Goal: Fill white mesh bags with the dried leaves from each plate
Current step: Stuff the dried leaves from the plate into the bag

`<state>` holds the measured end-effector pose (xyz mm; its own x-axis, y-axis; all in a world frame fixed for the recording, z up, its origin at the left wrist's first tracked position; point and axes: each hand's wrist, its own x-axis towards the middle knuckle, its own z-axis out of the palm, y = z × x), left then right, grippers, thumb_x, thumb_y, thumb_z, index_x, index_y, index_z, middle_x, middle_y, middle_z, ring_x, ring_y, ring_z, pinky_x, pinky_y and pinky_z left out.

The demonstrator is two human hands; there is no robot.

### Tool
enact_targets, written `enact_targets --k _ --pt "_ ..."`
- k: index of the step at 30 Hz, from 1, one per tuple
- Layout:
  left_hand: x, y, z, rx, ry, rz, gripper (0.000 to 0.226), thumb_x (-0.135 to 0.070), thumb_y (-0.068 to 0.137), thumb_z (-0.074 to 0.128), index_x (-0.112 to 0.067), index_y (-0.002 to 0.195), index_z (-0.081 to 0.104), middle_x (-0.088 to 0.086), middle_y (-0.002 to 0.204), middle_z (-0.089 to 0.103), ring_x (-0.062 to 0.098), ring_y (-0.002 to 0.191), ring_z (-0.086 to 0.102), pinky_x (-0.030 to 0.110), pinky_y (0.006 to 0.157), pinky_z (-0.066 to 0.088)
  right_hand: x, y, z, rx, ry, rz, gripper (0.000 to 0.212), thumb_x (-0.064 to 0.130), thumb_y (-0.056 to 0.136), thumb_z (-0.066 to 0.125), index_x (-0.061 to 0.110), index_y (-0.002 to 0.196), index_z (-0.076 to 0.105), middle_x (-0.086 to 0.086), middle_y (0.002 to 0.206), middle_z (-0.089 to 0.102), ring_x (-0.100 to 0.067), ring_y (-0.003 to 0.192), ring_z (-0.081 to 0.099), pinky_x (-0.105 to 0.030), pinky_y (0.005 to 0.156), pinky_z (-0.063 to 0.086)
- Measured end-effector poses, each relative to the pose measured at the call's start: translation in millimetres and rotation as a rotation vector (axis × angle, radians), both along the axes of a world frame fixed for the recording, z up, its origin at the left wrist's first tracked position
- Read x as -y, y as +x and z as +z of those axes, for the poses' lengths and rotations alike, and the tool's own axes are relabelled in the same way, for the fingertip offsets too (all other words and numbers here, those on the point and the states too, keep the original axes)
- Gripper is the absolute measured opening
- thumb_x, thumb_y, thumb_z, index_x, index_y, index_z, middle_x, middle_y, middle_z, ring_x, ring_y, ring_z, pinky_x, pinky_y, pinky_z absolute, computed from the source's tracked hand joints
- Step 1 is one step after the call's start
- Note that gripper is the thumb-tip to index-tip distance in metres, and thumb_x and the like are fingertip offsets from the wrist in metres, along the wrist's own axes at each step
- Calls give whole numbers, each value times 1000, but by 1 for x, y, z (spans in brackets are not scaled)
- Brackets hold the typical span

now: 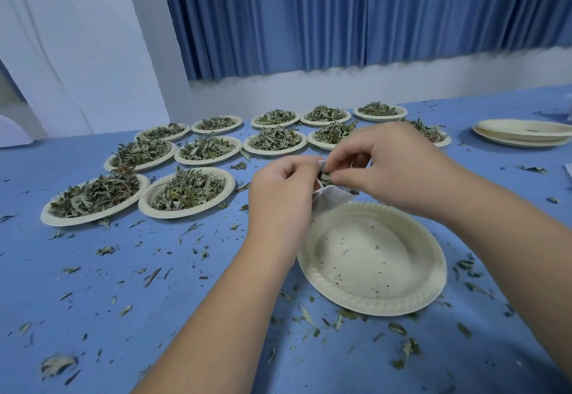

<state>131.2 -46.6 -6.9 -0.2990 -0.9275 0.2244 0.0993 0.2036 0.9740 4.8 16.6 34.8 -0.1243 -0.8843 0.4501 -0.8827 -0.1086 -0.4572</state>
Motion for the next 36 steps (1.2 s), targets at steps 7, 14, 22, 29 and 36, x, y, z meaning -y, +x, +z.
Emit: enact_targets --k 7,14,22,29,36 --pt "3 4 3 -106 48 13 25 -11 91 57 -20 75 75 -15 46 47 2 35 40 13 38 33 -16 -19 -11 255 0 166 29 52 61 75 32 82 70 8 74 63 -4 61 53 -18 59 45" --pt "1 3 2 -83 45 -12 27 -12 91 57 -22 73 75 -15 44 43 4 35 37 14 38 30 -15 -20 -18 -66 -82 89 15 17 74 79 29 83 74 11 77 61 -8 72 58 -10 64 40" --pt "-2 4 1 -27 9 -17 22 -16 93 57 -22 80 74 -15 47 47 3 38 40 17 41 32 -22 -22 -13 66 -88 88 10 22 79 72 31 77 75 12 77 64 -7 72 58 -13 64 42" --pt "-6 -1 0 35 -26 -63 20 -17 90 61 -22 77 74 -12 53 56 7 51 52 42 69 57 -13 -8 -20 23 -102 8 8 18 75 77 23 70 75 9 68 59 0 67 53 -8 62 38" --pt "-9 -4 -1 64 -44 -67 19 -20 90 61 -22 78 75 -5 64 68 8 62 62 32 61 52 -2 -5 -29 207 -136 -165 30 33 62 81 24 66 53 10 67 45 5 60 44 -12 54 32"
